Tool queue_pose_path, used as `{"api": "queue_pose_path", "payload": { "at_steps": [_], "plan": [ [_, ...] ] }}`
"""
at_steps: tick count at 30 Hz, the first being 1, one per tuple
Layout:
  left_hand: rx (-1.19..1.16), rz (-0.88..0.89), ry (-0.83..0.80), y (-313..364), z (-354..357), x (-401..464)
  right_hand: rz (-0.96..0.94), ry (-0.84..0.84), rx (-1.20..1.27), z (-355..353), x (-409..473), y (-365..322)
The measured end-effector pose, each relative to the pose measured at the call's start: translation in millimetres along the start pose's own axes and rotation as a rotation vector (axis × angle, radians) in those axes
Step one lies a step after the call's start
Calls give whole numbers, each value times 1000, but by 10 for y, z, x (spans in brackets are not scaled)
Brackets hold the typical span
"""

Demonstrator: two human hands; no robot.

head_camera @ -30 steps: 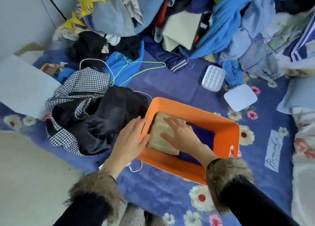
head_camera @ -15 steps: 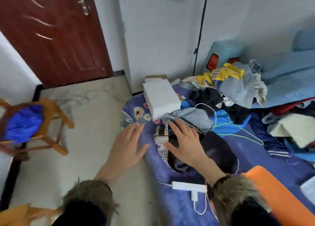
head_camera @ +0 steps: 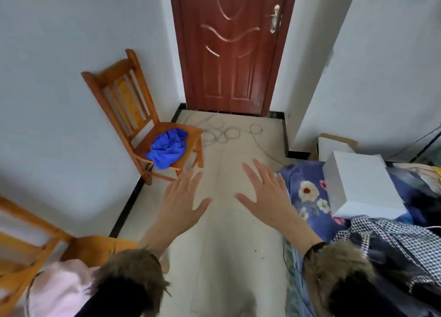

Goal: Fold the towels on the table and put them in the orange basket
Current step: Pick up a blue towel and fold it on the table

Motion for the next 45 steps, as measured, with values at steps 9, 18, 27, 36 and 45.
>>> {"api": "queue_pose_path", "payload": {
  "at_steps": [9, 18, 27, 36, 45],
  "plan": [
    [3, -177, -9, -941, 70, 1116, -125, -109, -45, 454, 1714, -136],
    [35, -363, -62, -1953, 54, 2418, -255, -240, 9, 734, 3663, -355],
    [-68, -517, -217, -3092, 665, 3253, -290, -456, -21, 1685, 5075, -507],
    [-94, -495, -469, -4478, 1847, 4580, -212, -578, 12, 3162, 6613, -635],
    [-130, -473, -550, -5062, 3298, 5158, -350, -669, -104, 4749, 7421, -320]
  ]
}}
Point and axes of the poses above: each hand's wrist, its own x-axis towards the middle knuckle, its own z-axis out of the palm, y = z × x, the point moved 3 cm from there along x, towards the middle knuckle, and after that the axes turned 2 degrees about -z, right-handed, at the moved point
